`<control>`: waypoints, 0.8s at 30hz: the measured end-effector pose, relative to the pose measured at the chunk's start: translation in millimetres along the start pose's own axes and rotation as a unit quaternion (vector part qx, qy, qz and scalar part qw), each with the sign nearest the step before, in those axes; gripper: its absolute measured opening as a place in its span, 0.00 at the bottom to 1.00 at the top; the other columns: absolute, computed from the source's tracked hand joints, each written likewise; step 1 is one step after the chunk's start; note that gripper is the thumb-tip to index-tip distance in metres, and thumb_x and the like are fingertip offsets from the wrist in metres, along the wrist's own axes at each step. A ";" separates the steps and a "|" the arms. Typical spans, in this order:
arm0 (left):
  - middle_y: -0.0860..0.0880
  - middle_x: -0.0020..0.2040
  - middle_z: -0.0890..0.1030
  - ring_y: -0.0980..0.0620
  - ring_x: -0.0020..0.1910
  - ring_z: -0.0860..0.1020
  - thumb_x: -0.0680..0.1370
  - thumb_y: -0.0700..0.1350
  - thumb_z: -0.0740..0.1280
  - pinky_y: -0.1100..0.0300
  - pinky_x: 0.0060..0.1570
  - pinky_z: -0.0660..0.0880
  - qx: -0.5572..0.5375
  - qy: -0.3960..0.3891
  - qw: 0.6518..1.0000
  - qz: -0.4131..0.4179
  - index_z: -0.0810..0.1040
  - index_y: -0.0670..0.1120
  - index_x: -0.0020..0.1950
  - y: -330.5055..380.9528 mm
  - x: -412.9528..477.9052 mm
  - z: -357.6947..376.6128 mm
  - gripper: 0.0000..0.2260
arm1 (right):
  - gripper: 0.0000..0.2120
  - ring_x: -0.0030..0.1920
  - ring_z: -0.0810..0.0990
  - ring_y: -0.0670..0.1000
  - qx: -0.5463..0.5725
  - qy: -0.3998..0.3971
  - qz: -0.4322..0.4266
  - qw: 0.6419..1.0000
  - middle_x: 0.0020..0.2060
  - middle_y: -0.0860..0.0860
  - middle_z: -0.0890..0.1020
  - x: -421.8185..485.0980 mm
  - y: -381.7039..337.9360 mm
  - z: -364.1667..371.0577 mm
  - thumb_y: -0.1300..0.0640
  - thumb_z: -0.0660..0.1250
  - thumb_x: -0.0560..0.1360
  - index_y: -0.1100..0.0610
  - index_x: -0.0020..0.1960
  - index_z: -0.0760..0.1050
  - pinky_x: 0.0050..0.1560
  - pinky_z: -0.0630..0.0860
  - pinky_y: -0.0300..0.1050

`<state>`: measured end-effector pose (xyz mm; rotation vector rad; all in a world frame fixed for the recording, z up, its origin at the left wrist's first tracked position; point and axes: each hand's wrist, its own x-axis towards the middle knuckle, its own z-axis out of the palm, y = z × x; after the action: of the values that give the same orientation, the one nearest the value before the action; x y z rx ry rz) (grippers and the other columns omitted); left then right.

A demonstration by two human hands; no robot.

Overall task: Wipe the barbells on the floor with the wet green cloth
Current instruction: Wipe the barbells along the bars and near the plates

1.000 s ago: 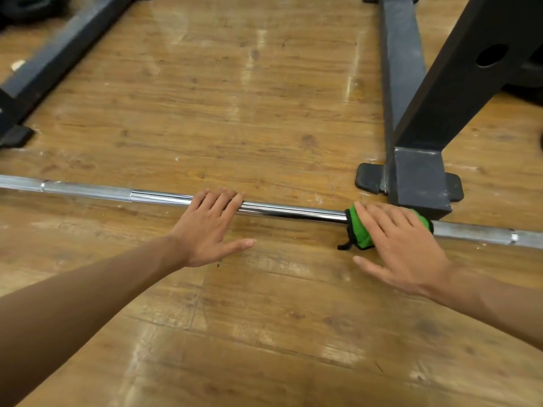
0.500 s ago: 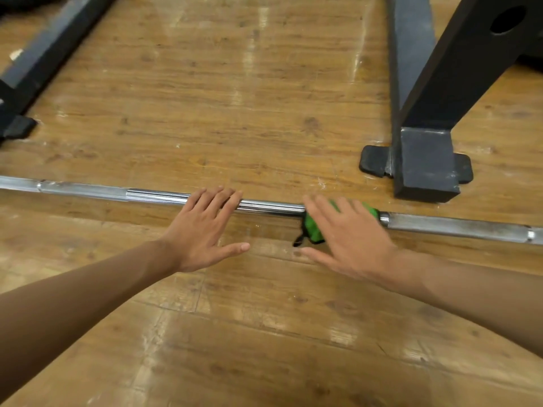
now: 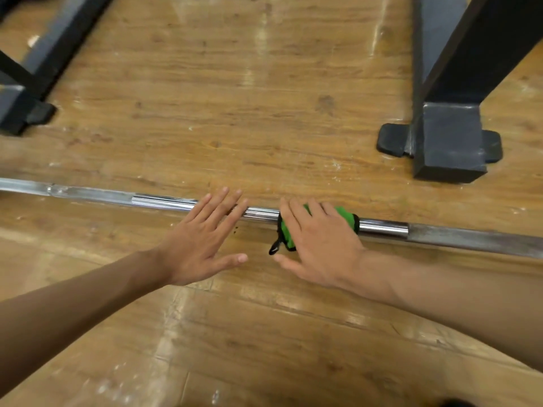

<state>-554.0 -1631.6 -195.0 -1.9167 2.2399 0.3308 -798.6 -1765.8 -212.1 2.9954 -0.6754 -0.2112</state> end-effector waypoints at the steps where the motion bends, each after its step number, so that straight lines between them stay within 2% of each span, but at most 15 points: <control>1: 0.45 0.86 0.44 0.46 0.84 0.39 0.82 0.73 0.43 0.46 0.81 0.42 -0.015 -0.008 1.000 0.003 0.43 0.46 0.86 -1.3 -3.1 -2.9 0.42 | 0.45 0.62 0.76 0.62 0.005 0.002 -0.015 1.000 0.69 0.61 0.75 -3.8 2.4 -1.2 0.30 0.46 0.79 0.65 0.80 0.62 0.60 0.75 0.57; 4: 0.47 0.86 0.43 0.49 0.84 0.37 0.82 0.73 0.42 0.50 0.82 0.39 -0.056 -0.028 0.998 0.009 0.42 0.48 0.86 -1.4 -14.5 -9.0 0.40 | 0.44 0.60 0.77 0.62 0.013 0.013 -0.036 0.999 0.68 0.60 0.75 -45.6 27.9 3.8 0.30 0.49 0.80 0.64 0.79 0.63 0.58 0.78 0.57; 7: 0.47 0.86 0.44 0.49 0.84 0.38 0.83 0.71 0.42 0.50 0.82 0.38 -0.089 -0.018 0.996 0.016 0.44 0.48 0.86 2.2 -26.4 -8.1 0.38 | 0.45 0.60 0.75 0.66 -0.011 -0.008 0.004 1.000 0.68 0.65 0.73 -97.6 57.9 11.4 0.30 0.48 0.80 0.66 0.80 0.60 0.61 0.76 0.63; 10: 0.45 0.86 0.46 0.46 0.85 0.41 0.84 0.68 0.44 0.48 0.82 0.41 -0.105 0.002 0.994 0.026 0.47 0.46 0.86 7.0 -37.3 -1.1 0.37 | 0.46 0.60 0.74 0.68 -0.020 -0.031 0.029 0.999 0.69 0.67 0.73 -120.3 58.7 13.9 0.30 0.49 0.80 0.68 0.81 0.58 0.62 0.74 0.66; 13: 0.44 0.86 0.48 0.44 0.85 0.43 0.85 0.67 0.46 0.47 0.82 0.42 -0.093 0.013 0.995 0.033 0.48 0.45 0.86 12.5 -45.3 6.1 0.37 | 0.49 0.59 0.73 0.67 -0.015 -0.024 0.040 0.999 0.68 0.66 0.72 -109.0 32.4 10.7 0.29 0.51 0.78 0.69 0.80 0.58 0.62 0.71 0.65; 19: 0.42 0.86 0.48 0.42 0.85 0.45 0.85 0.68 0.46 0.42 0.81 0.47 -0.043 0.012 0.998 0.046 0.48 0.40 0.85 26.4 -43.7 7.2 0.39 | 0.52 0.60 0.71 0.64 -0.042 0.011 -0.043 0.998 0.71 0.64 0.70 -44.9 -34.8 6.6 0.27 0.55 0.76 0.68 0.81 0.54 0.62 0.72 0.58; 21: 0.41 0.85 0.48 0.42 0.85 0.45 0.84 0.68 0.46 0.41 0.81 0.48 -0.038 0.011 0.998 0.048 0.48 0.39 0.85 32.5 -41.1 6.5 0.40 | 0.51 0.61 0.73 0.64 -0.040 -0.002 -0.055 0.998 0.71 0.64 0.70 -40.9 -36.8 2.5 0.27 0.55 0.76 0.67 0.82 0.54 0.61 0.73 0.57; 24: 0.42 0.85 0.49 0.43 0.85 0.45 0.84 0.68 0.46 0.41 0.81 0.49 -0.037 0.021 0.998 0.038 0.49 0.39 0.85 37.2 -40.7 6.6 0.40 | 0.50 0.59 0.75 0.65 -0.027 -0.008 -0.059 0.998 0.70 0.64 0.70 -74.2 -3.5 4.0 0.29 0.56 0.77 0.66 0.82 0.51 0.58 0.76 0.59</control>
<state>-584.4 -1585.7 -188.1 -1.8933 2.3645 0.3932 -864.0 -1730.8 -207.5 2.9867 -0.4875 -0.2560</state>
